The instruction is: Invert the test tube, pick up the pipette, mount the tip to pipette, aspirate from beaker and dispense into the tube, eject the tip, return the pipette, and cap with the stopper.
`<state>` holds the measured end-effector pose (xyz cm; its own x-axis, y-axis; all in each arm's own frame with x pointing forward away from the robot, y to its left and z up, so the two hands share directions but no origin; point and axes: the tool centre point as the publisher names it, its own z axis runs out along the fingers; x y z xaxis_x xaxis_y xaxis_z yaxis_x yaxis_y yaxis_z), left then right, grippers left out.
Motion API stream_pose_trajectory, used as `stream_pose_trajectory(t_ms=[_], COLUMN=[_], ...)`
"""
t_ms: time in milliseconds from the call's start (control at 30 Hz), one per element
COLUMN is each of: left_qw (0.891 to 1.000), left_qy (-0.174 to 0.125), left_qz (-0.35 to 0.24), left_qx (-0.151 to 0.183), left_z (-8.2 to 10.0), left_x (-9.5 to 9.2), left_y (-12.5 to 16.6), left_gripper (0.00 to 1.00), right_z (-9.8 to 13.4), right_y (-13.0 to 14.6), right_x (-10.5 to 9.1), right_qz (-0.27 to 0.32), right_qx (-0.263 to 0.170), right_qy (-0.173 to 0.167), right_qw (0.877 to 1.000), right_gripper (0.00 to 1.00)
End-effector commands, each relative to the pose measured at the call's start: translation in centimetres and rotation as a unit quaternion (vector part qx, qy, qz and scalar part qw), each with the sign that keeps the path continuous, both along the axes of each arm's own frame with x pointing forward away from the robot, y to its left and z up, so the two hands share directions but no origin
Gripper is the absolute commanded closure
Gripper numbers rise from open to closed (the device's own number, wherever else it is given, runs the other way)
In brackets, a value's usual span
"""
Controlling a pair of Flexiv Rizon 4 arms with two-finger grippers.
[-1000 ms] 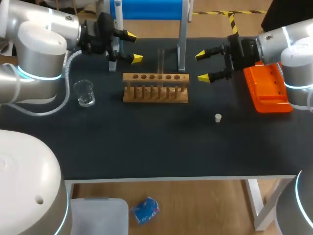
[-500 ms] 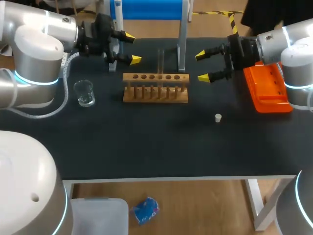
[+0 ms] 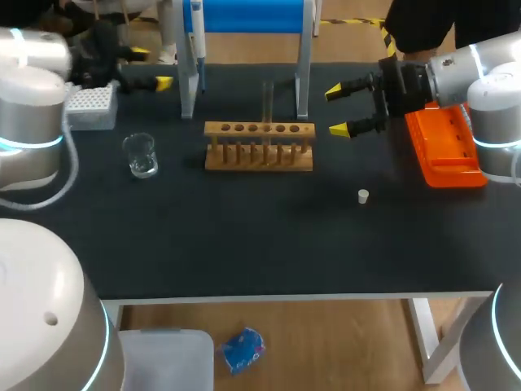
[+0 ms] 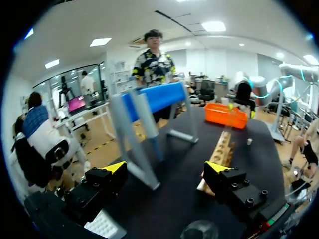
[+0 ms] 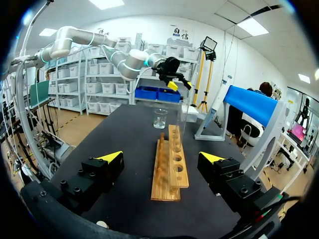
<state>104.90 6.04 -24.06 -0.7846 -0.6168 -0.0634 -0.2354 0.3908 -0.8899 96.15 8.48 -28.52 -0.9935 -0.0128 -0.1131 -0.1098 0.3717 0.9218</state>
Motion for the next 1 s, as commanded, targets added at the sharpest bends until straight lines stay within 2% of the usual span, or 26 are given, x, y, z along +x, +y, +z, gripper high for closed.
stream_pose_trajectory(t_ms=[33, 233, 400, 500, 600, 1000], left_qw=[0.995, 0.98, 0.968, 0.957, 0.952, 0.949], left_qy=[0.008, 0.032, 0.041, 0.056, 0.062, 0.058], left_qz=[0.095, 0.196, 0.248, 0.284, 0.301, 0.311], left_qx=[-0.001, 0.005, 0.002, 0.002, -0.001, 0.005], left_z=[-0.4, -2.0, -2.8, -3.4, -3.9, -4.2], left_x=[-2.4, -2.8, -3.1, -3.1, -3.1, -3.3], left_y=[6.6, 12.2, 14.3, 15.1, 15.2, 14.8], left_gripper=[0.0, 0.0, 0.0, 0.0, 0.0, 0.0], right_z=[0.0, 0.0, 0.0, 0.0, 0.0, 0.0], right_y=[0.0, 0.0, 0.0, 0.0, 0.0, 0.0], right_x=[0.0, 0.0, 0.0, 0.0, 0.0, 0.0], right_qz=[0.0, 0.0, 0.0, 0.0, 0.0, 0.0], right_qx=[0.0, 0.0, 0.0, 0.0, 0.0, 0.0], right_qy=[-0.001, -0.001, -0.001, -0.001, -0.001, -0.001], right_qw=[1.0, 1.0, 1.0, 1.0, 1.0, 1.0], right_gripper=[0.0, 0.0, 0.0, 0.0, 0.0, 0.0])
